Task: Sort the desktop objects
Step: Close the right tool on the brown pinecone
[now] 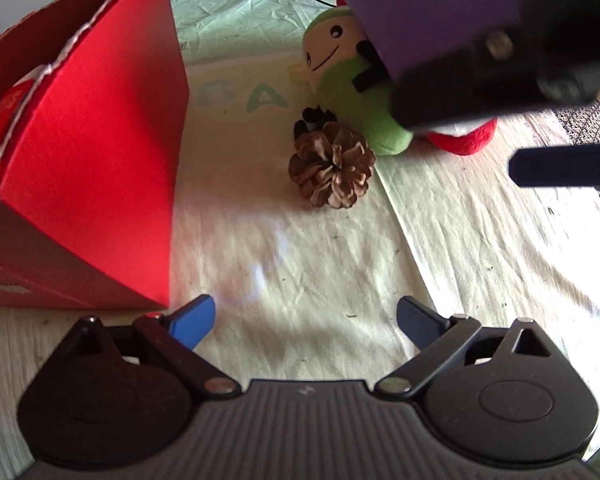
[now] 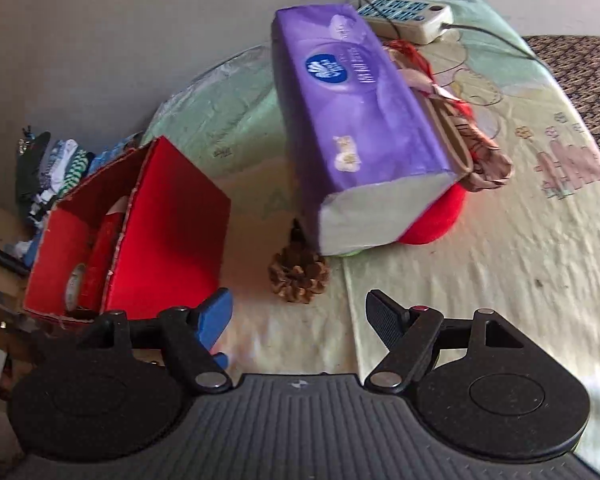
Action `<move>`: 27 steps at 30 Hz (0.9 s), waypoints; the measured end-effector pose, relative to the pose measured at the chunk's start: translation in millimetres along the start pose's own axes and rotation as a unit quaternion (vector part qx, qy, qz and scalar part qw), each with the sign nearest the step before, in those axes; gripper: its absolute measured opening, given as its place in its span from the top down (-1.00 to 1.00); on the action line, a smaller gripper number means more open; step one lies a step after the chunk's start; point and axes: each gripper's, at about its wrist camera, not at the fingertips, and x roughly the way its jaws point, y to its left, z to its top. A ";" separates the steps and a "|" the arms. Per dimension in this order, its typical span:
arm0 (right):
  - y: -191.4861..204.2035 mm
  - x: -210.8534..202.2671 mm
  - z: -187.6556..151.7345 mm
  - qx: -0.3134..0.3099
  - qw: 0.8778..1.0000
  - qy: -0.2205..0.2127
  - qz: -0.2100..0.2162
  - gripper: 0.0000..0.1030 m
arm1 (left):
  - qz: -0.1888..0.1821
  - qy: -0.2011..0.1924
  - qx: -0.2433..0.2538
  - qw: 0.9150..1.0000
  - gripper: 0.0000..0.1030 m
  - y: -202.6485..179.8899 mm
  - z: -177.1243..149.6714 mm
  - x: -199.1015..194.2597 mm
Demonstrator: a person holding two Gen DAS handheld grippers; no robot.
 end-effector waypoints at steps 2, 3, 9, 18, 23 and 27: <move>11.6 11.0 8.6 -0.017 1.000 0.004 -0.006 -0.48 | -0.003 -0.009 0.004 1.000 -0.84 -0.2 -2.4 2.2; 16.8 17.5 12.1 -0.027 1.000 0.007 -0.013 -0.48 | -0.004 -0.014 0.006 1.000 -0.84 -0.3 -3.5 3.4; 19.7 63.6 22.1 -0.017 0.996 0.064 -0.064 -0.48 | -0.011 -0.043 0.019 0.999 -0.97 -0.8 -10.6 10.1; 15.2 90.5 26.9 0.023 0.991 0.102 -0.081 -0.42 | -0.029 -0.065 0.054 0.996 -0.97 -7.5 -22.6 13.9; 12.7 93.6 26.8 0.029 0.990 0.119 -0.062 -0.25 | -0.037 -0.087 0.075 0.993 -0.96 -8.7 -27.5 12.1; 17.3 90.8 26.1 0.017 0.990 0.131 -0.052 -0.05 | -0.036 -0.108 0.086 0.990 -0.98 -12.1 -28.4 12.2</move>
